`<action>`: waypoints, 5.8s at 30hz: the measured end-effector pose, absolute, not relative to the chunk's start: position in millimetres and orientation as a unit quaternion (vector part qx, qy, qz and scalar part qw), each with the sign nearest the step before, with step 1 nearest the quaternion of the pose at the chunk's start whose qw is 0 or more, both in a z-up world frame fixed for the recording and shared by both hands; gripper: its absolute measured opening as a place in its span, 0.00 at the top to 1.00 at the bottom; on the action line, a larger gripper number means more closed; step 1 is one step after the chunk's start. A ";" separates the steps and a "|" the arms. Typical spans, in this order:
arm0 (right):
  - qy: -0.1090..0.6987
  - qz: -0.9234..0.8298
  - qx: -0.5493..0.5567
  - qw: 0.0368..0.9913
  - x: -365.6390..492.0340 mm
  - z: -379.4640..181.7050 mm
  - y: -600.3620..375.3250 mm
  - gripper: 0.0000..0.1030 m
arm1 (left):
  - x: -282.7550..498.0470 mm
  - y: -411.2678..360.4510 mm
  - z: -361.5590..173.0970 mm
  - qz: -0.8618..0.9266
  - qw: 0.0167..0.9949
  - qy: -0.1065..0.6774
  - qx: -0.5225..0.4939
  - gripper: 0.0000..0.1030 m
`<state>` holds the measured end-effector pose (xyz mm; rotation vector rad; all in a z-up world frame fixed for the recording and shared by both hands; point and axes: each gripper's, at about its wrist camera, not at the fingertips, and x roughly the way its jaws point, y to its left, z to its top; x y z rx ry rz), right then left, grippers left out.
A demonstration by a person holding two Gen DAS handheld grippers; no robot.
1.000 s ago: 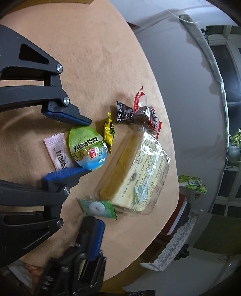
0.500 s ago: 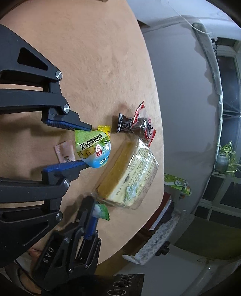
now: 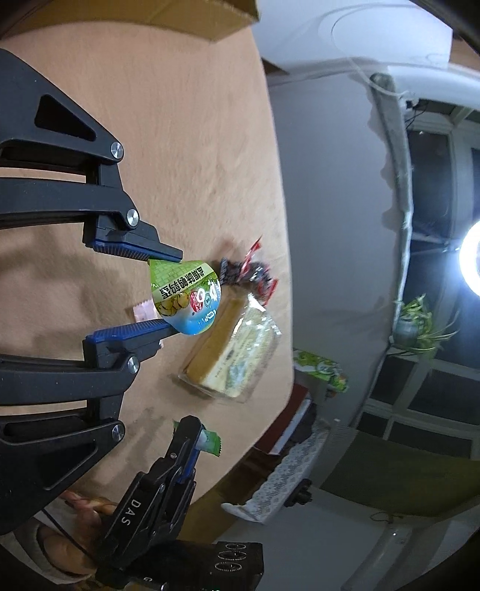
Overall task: Organize snacks
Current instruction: 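Carry both green candies into the box and open both tools, then move both tools back toward the remaining snacks, then grasp the yellow candy with left tool while right tool grasps the pink candy, then carry the yellow and pink candies into the box and release both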
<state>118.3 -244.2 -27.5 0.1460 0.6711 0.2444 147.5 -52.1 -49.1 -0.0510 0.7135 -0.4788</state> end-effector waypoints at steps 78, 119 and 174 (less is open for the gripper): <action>0.290 0.295 -0.097 0.905 100.8 -19.8 27.5 0.34 | 51.2 155.1 -5.2 0.080 0.970 0.231 0.000 0.27; 0.435 0.206 -0.090 0.872 166.4 -72.7 -159.2 0.77 | 206.3 -80.4 -83.9 -0.246 0.864 0.439 0.010 0.26; 0.346 0.152 0.021 0.926 102.3 -28.5 -194.5 0.79 | 128.5 -24.6 -37.2 -0.206 0.925 0.320 -0.027 0.73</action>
